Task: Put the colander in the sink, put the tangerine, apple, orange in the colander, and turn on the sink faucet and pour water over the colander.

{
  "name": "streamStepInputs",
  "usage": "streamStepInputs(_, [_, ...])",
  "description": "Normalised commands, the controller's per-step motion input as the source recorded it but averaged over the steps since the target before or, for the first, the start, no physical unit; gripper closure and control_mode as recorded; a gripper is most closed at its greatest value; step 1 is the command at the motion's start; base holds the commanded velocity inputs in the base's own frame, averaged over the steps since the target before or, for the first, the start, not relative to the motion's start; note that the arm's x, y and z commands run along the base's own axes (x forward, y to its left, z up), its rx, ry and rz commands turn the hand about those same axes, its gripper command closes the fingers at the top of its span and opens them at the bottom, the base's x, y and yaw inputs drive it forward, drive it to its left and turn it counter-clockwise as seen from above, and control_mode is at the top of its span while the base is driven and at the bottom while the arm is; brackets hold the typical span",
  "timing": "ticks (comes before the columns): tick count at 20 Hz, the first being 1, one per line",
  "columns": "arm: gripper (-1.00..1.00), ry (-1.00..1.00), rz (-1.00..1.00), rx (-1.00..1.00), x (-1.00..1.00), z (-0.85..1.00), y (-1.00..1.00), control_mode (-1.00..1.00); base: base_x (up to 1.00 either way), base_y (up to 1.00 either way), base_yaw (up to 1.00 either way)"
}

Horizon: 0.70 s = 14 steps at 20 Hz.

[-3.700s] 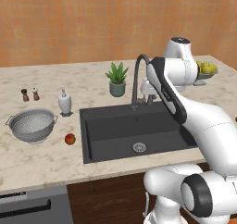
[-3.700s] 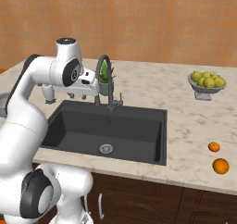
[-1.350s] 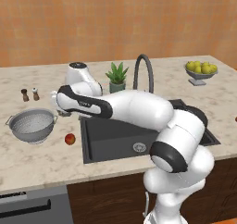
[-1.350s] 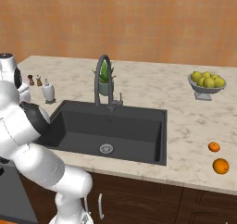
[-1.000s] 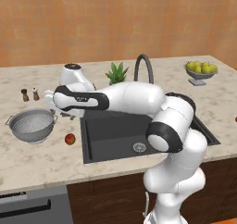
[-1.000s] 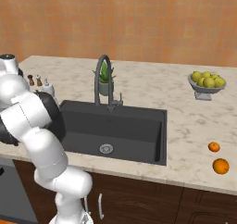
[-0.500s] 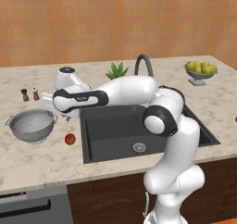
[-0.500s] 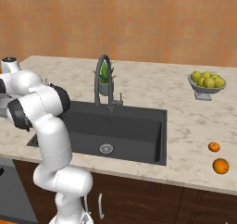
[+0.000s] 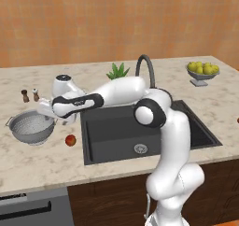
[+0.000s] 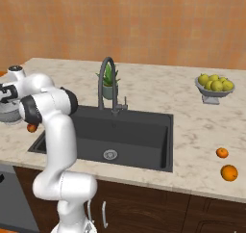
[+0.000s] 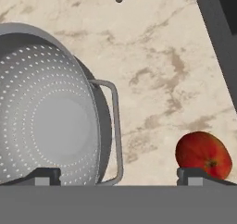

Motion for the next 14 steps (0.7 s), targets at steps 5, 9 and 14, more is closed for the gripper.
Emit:
streamStepInputs(5, [-1.0, 0.04, 0.0, 0.0, 0.33, -0.27, 0.26, -1.0, 0.0, 0.0, 0.0])
streamStepInputs(9, [-1.0, 0.02, 0.0, 0.0, 0.42, -0.23, 0.31, -1.0, 0.0, 0.0, 0.0])
streamStepInputs(14, [-1.0, 0.04, 0.0, 0.0, 0.24, -0.35, 0.15, -1.0, 0.0, 0.0, 0.0])
